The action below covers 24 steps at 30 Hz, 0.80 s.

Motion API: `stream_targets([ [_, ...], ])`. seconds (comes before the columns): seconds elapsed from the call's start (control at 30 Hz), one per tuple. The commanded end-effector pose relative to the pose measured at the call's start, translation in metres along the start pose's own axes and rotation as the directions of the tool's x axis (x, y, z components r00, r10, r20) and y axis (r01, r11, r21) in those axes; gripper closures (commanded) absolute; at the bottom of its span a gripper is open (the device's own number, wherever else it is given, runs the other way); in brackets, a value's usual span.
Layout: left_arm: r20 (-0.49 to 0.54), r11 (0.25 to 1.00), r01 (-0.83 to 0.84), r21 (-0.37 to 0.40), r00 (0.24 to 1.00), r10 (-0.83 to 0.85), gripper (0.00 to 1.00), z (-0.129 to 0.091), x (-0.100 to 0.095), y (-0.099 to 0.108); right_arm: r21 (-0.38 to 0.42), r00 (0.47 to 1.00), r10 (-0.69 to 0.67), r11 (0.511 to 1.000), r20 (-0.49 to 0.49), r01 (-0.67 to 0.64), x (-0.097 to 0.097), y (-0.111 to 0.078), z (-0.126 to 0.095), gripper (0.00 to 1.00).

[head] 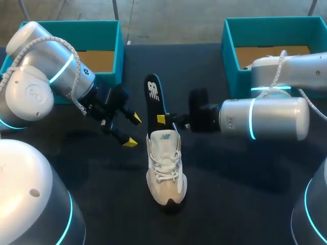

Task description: Take the shoe out of the shoebox, open the shoe tongue, remove and reinsert the insole, then place the shoe into the shoebox

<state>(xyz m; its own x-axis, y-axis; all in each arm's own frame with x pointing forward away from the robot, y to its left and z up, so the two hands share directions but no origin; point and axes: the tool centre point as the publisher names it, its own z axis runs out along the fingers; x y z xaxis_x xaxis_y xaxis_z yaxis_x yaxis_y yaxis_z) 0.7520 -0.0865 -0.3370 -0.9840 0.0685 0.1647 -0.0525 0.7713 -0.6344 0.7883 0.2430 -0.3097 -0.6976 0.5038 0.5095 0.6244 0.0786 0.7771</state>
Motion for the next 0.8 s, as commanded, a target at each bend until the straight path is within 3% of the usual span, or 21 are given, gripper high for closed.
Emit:
stream_targets([
  [0.03,0.001,1.0,0.0,-0.002,1.0,0.0,0.0,0.0,0.0,0.0,0.108,0.918,0.026,0.994,-0.396,0.018,-0.006,0.002,0.004,1.0],
  [0.37,0.001,1.0,0.0,-0.002,1.0,0.0,0.0,0.0,0.0,0.0,0.039,0.911,-0.026,0.998,-0.413,0.046,-0.008,0.007,-0.003,1.0],
  [0.8,0.001,1.0,0.0,-0.002,1.0,0.0,0.0,0.0,0.0,0.0,0.003,0.891,-0.08,0.996,-0.448,0.091,-0.009,0.018,0.007,1.0],
])
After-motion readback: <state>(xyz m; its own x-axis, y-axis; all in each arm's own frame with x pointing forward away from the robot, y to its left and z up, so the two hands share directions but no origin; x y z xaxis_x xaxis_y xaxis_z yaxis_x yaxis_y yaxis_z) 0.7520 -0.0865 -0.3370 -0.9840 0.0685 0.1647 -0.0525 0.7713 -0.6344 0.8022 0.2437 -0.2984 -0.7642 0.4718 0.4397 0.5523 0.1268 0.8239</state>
